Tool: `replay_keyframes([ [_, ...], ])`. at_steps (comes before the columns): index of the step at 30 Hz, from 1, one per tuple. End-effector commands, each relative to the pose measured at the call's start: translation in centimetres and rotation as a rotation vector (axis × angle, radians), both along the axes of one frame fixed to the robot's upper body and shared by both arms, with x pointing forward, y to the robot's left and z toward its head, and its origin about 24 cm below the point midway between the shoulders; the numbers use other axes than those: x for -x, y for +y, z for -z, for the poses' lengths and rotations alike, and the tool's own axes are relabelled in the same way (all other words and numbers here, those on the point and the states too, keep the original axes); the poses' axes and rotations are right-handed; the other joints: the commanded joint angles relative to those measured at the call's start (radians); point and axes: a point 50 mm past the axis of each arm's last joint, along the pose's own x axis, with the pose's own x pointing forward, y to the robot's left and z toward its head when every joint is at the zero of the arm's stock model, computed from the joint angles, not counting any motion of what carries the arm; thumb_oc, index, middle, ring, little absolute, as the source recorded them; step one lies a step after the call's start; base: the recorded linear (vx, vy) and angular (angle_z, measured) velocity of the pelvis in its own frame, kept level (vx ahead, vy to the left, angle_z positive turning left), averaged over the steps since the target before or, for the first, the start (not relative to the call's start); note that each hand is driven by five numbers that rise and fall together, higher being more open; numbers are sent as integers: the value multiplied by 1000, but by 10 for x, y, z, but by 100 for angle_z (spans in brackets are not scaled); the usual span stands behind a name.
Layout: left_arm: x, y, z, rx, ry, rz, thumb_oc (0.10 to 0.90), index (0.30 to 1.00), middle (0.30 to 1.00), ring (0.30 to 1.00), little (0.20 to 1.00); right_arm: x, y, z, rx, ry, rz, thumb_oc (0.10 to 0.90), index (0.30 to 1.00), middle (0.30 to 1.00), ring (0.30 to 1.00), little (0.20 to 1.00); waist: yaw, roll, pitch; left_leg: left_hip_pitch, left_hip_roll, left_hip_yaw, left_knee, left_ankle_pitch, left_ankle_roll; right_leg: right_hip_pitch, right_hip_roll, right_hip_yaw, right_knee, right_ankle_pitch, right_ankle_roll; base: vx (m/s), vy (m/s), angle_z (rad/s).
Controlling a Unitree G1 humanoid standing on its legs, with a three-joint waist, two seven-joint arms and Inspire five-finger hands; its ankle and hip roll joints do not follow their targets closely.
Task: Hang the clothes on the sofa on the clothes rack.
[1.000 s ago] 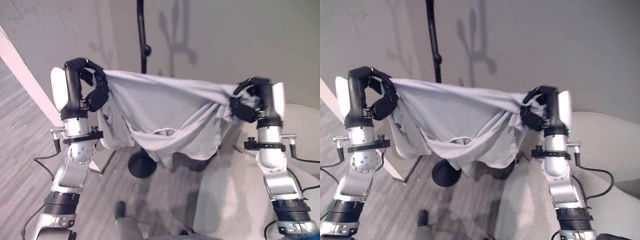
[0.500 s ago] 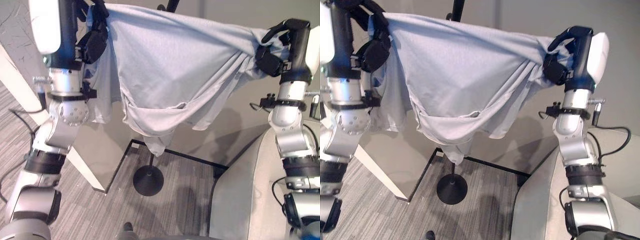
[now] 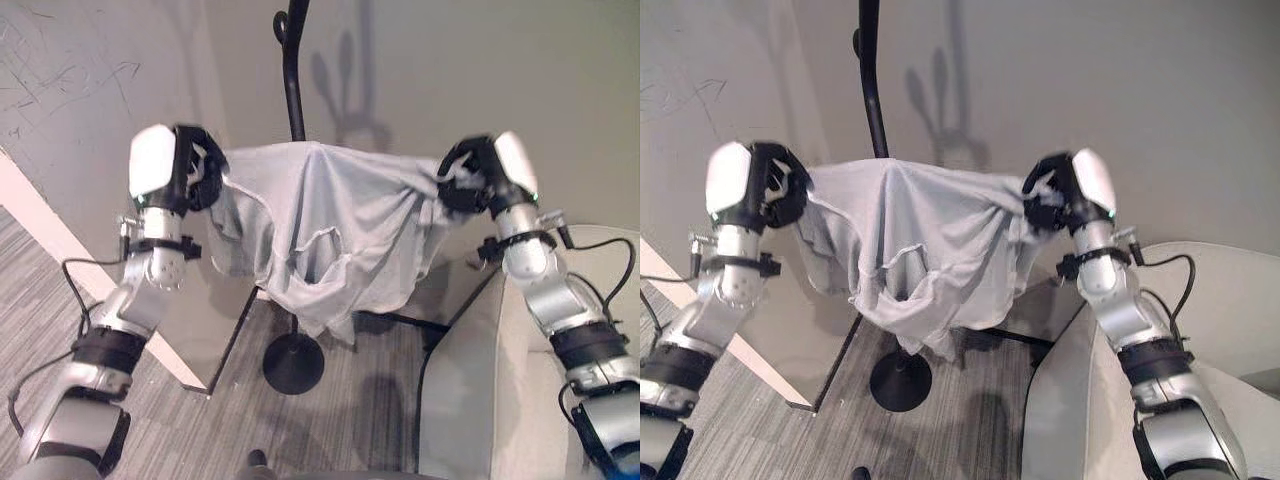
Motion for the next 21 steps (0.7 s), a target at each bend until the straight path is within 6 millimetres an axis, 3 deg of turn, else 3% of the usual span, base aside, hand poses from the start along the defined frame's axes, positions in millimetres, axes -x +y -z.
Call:
replay_keyframes([
  [1,4,32,-35,107,-158,-119,400,300,300,300,300,0,-11,-38,-50,-158,19,400,300,300,300,300,35,-6,-88,32,-1,-33,29,-144,26,-95,9,1,114,4,-10,-14,-38,-5],
  [5,15,13,0,316,-89,-29,400,300,300,300,300,9,5,-9,-144,-101,-32,400,300,300,300,300,40,-5,-85,31,3,-30,33,-144,24,-78,13,-14,85,-2,-15,-9,-37,-6],
  [6,16,9,7,365,-70,-9,598,596,596,596,596,10,9,-4,-168,-90,-45,400,300,300,300,300,39,-5,-86,29,5,-30,33,-143,23,-77,14,-16,78,-2,-16,-6,-49,-2],
  [7,17,-2,21,498,-41,25,740,811,811,811,811,12,17,4,-214,-74,-61,438,356,356,356,356,39,-4,-82,33,7,-29,32,-146,22,-71,15,-17,76,-11,-17,0,0,0],
  [8,18,-1,21,500,-39,27,800,900,900,900,900,12,17,5,-214,-73,-60,493,439,439,439,439,39,-4,-84,30,6,-29,32,-141,22,-72,16,-18,72,-6,-19,-23,-40,-2],
  [9,21,-22,39,770,19,147,800,900,900,900,900,16,29,18,-290,-44,-86,800,900,900,900,900,36,1,-81,29,11,-27,33,-137,21,-66,21,-22,60,-11,-23,-25,-34,-2],
  [10,24,-29,45,881,42,194,800,900,900,900,900,17,35,21,-326,-34,-104,800,900,900,900,900,35,4,-79,30,13,-27,33,-138,19,-62,25,-23,56,-18,-24,-48,-61,-3],
  [11,27,-40,55,1098,86,274,800,900,900,900,900,20,45,27,-427,-24,-132,800,900,900,900,900,30,10,-76,22,17,-27,33,-127,17,-60,31,-23,39,-18,-29,-33,-40,-1],
  [15,34,-44,59,1154,138,328,800,900,900,900,900,28,51,27,-471,-23,-170,800,900,900,900,900,27,17,-79,18,24,-26,28,-118,11,-52,41,-24,13,-23,-33,-15,-30,0],
  [21,42,-20,54,1126,106,250,800,900,900,900,900,40,36,14,-521,-82,-164,800,900,900,900,900,26,30,-88,19,32,-25,19,-109,-1,-35,52,-22,-26,-31,-41,1,-14,-1],
])
